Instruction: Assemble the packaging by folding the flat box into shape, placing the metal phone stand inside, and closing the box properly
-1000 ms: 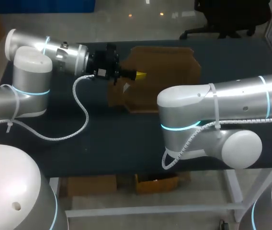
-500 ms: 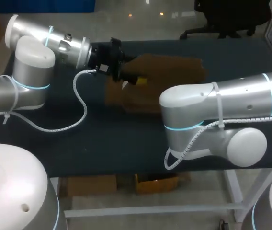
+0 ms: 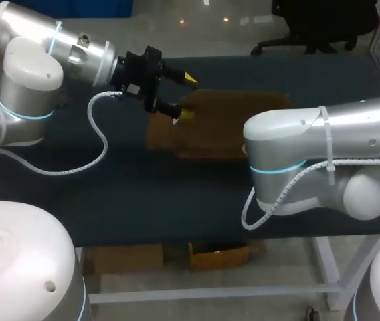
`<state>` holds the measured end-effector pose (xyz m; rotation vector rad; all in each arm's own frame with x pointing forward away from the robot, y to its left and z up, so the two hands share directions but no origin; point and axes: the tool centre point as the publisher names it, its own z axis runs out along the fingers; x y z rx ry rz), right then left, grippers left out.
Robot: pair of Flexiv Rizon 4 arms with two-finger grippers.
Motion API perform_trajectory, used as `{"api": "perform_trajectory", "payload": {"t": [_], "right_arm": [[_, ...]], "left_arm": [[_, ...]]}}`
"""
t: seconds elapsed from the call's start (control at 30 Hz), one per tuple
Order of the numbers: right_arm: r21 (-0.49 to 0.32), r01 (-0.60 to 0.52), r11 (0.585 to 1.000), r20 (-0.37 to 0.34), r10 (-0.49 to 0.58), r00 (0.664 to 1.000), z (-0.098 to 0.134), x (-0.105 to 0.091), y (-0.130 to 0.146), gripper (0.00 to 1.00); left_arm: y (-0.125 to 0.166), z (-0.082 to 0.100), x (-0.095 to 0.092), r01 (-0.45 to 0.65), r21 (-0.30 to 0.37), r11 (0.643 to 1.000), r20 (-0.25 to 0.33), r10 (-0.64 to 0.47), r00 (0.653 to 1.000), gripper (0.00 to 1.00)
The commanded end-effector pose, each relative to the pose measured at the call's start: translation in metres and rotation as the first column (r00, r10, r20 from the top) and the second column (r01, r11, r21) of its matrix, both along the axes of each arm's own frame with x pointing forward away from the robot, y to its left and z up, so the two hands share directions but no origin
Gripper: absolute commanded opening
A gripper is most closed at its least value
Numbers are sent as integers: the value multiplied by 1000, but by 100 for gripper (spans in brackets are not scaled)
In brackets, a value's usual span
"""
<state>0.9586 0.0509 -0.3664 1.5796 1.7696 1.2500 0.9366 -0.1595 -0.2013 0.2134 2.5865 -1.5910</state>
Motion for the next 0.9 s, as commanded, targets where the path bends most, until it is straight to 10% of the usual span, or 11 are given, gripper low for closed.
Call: {"api": "perform_trajectory", "payload": {"t": [0.03, 0.9], "right_arm": [[56, -127, 990, -40, 130, 991, 9, 0, -13, 0], [66, -327, 943, -221, 333, 917, 23, 0, -16, 0]], "left_arm": [[13, 9, -14, -11, 14, 1000, 32, 10, 999, 100], [61, 24, -40, -18, 171, 985, 71, 6, 997, 100]]}}
